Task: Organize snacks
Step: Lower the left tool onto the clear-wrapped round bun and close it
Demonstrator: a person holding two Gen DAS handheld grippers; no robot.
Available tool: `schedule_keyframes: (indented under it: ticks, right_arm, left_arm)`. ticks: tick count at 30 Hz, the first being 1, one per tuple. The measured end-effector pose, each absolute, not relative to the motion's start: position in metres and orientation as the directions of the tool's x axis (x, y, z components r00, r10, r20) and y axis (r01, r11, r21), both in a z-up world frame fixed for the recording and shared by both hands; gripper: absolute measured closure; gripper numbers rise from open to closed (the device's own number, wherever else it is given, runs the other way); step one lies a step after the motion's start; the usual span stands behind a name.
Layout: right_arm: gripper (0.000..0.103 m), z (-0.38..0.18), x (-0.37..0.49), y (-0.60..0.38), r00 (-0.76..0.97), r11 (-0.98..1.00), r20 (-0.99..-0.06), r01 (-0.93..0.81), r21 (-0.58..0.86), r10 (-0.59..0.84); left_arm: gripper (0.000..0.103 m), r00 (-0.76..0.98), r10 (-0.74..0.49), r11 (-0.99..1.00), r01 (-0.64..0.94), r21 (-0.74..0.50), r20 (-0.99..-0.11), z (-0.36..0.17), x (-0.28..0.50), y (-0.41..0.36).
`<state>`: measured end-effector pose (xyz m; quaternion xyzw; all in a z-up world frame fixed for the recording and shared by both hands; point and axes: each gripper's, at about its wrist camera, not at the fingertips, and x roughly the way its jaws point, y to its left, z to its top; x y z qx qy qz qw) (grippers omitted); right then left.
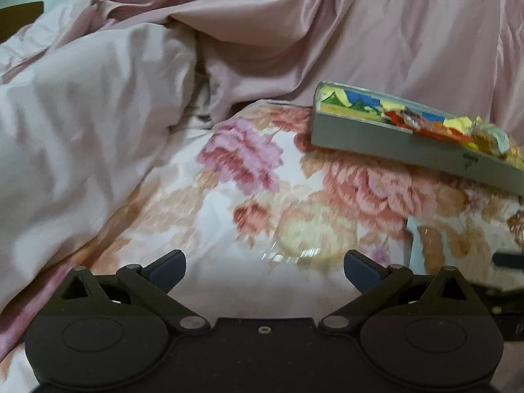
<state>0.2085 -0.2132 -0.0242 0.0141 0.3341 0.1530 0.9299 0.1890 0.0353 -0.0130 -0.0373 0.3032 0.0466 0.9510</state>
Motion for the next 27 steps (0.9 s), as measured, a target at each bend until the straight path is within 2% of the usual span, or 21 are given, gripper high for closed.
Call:
schedule_keyframes:
  ticks: [4,11,17,27]
  right_arm:
    - [0.000,-0.033,0.221,-0.216,0.710,0.950,-0.632,-0.254,0.183,0.312]
    - [0.000,-0.040,0.235,-0.206,0.695,0.939,-0.633,-0.278,0.201,0.341]
    - [0.000,-0.045,0.237,-0.188,0.702,0.937,-0.630,-0.324,0.132,0.332]
    - [0.000,-0.054,0.248,-0.181,0.731,0.951,-0.625,-0.304,0.060,0.273]
  left_arm:
    - [0.001,0.820,0.024,0.990,-0.099,-0.101,-0.571,-0.015,0.216,0.035]
    - [0.001,0.800,-0.014,0.996,-0.042,-0.080,-0.599,-0.024,0.249,0.019]
    - [0.001,0.759,-0.010,0.997,-0.039,-0.061,-0.651,-0.038,0.268,0.021]
    - [0.001,0.742,-0.002,1.000,-0.002,-0.004,-0.671,-0.048,0.278,0.012]
